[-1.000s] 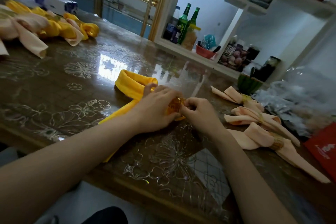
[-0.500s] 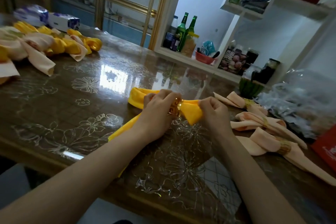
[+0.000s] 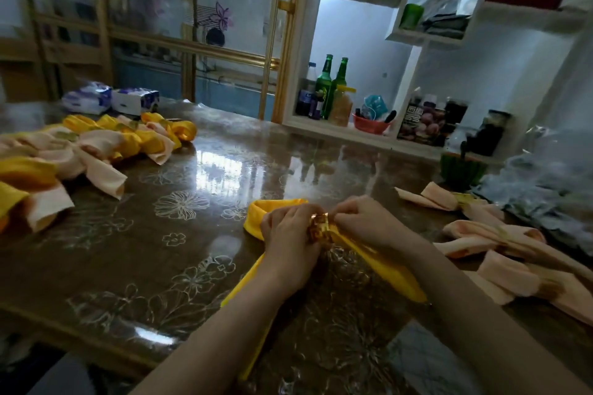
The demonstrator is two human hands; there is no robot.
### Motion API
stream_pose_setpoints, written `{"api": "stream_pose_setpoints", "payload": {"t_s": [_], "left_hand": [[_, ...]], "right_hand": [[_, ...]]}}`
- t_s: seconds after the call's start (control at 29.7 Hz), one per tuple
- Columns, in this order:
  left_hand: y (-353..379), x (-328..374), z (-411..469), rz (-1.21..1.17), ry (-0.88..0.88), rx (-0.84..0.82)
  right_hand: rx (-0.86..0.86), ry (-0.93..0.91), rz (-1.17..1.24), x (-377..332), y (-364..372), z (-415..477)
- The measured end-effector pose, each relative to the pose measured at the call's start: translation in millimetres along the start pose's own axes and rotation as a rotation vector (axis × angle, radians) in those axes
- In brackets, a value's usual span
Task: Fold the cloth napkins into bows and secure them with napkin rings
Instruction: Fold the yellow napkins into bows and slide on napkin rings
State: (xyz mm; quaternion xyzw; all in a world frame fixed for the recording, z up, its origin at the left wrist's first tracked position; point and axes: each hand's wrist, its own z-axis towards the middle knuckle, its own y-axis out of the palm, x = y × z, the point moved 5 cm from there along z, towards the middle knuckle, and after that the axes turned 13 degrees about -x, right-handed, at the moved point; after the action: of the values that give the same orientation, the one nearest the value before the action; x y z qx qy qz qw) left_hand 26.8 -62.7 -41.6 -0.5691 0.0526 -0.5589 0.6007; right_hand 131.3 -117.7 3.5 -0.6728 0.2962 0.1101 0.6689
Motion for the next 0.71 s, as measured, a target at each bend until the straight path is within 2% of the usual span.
{"api": "stream_pose_setpoints", "payload": {"t_s": [0.07,0.17,0.24,0.3,0.34,0.4,0.47,0.64,0.71], "left_hand": [[1.5,0.8,-1.6,0.006,-0.009,-0.028],[-2.2,14.8,-1.3,0.066,0.042,-0.113],[-23.7,19.6,10.1,0.069,0.041,-0.057],[-45.5,11.3,33.4,0.072,-0.033,-0.007],[-45.7,4.3,45.0,0.098,-0.100,-0.069],[-31.6,-9.6,60.2,0.156,-0.252,-0.301],[-16.4,-18.5,65.1,0.229,-0.303,-0.447],[-12.9,-26.9,67.5,0.281,-0.275,-0.353],[-14.0,-29.3,67.9,0.226,-0.270,-0.354]], "right_hand": [[-0.021,0.015,0.119,10.0,8.2,1.9],[0.026,0.044,0.101,25.7,21.4,2.3],[0.081,0.024,0.048,28.3,22.6,4.2],[0.142,-0.013,-0.016,20.6,19.3,3.7],[0.159,-0.021,-0.038,20.1,21.5,4.8],[0.195,-0.038,-0.046,18.5,23.4,5.3],[0.215,-0.057,-0.017,19.3,27.3,5.0],[0.156,-0.055,0.056,21.2,31.7,2.4],[0.155,-0.036,0.030,21.6,28.8,3.0]]}}
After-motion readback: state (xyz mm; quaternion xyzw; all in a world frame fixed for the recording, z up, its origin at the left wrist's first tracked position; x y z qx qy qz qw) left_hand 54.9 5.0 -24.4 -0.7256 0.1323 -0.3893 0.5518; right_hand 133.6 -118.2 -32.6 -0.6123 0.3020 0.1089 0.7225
